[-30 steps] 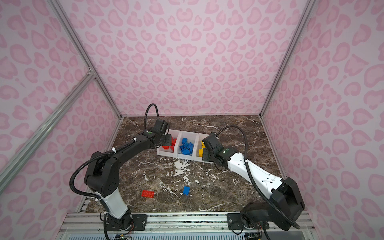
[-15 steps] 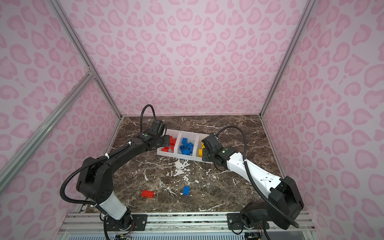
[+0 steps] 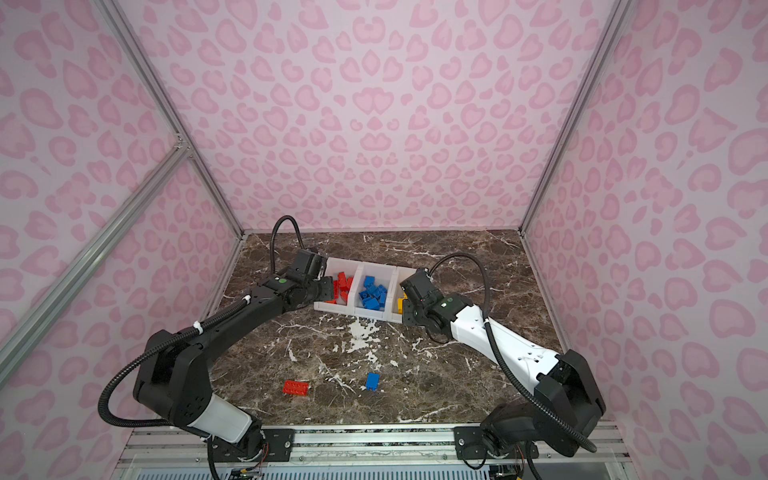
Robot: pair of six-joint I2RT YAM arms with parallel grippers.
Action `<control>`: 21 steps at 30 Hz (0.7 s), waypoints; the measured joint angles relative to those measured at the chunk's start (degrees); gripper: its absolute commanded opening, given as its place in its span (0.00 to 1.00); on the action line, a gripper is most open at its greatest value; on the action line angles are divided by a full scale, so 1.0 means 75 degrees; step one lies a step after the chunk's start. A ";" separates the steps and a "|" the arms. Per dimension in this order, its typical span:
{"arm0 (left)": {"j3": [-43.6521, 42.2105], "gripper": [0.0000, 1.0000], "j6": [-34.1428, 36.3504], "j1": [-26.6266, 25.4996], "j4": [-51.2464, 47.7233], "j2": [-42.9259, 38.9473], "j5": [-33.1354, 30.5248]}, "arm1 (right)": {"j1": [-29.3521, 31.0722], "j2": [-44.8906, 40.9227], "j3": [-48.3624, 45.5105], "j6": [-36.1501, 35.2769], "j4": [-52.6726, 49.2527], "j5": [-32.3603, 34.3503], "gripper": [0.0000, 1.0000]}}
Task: Sort the legos into containers by color
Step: 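Close the right gripper on the nearer blue brick while the left withdraws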
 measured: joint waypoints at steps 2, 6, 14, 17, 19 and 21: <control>-0.0181 0.62 -0.0093 0.0000 0.0000 -0.0178 0.0000 | 0.0117 0.0012 -0.0073 -0.0117 0.0015 -0.0029 0.59; -0.0609 0.62 -0.0268 0.0000 0.0003 -0.0586 -0.0006 | 0.0592 0.0064 -0.0280 -0.0507 0.0134 -0.0391 0.60; -0.1629 0.62 -0.0697 0.0000 0.0000 -0.1355 -0.0070 | 0.2200 0.0810 -0.0376 -0.0157 -0.0076 -0.0326 0.64; -0.1941 0.62 -0.0833 0.0000 -0.0003 -0.1620 -0.0117 | 0.2821 0.1207 -0.0233 0.0367 -0.0271 -0.0108 0.67; -0.2110 0.62 -0.0918 0.0000 0.0000 -0.1813 -0.0154 | 0.3165 0.1510 -0.0017 0.0711 -0.0385 0.0087 0.68; -0.2253 0.62 -0.0956 0.0000 0.0000 -0.1976 -0.0198 | 0.3410 0.1810 0.0213 0.0968 -0.0501 0.0245 0.69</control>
